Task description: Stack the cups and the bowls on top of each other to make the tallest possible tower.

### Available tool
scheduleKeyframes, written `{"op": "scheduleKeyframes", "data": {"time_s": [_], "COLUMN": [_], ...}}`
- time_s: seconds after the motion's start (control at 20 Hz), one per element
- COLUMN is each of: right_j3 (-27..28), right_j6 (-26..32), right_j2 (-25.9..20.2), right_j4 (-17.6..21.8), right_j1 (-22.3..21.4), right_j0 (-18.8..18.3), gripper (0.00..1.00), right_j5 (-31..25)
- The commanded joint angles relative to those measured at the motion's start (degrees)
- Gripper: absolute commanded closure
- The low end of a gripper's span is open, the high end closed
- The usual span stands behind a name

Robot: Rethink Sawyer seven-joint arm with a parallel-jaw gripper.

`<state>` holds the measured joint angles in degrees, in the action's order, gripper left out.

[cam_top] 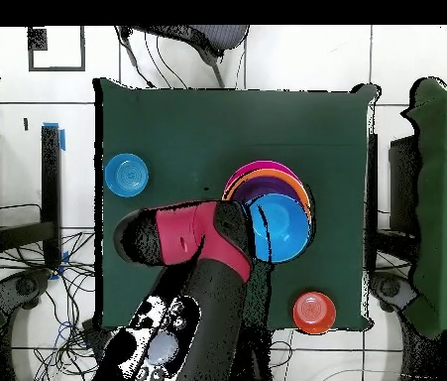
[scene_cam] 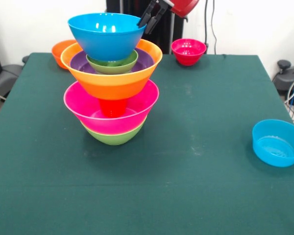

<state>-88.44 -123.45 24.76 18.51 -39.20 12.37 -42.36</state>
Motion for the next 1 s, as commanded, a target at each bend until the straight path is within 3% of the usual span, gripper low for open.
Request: {"op": "scheduleKeyframes", "data": {"time_s": [0.05, 1.0], "right_j3": [-1.72, -0.46], "right_j6": [-4.17, -5.19], "right_j2": [-5.06, -4.52], "right_j4": [1.36, 0.29], "right_j1": [4.86, 6.51], "right_j0": [0.5, 2.23], "gripper": [1.0, 1.0], "right_j5": [1.55, 0.69]}}
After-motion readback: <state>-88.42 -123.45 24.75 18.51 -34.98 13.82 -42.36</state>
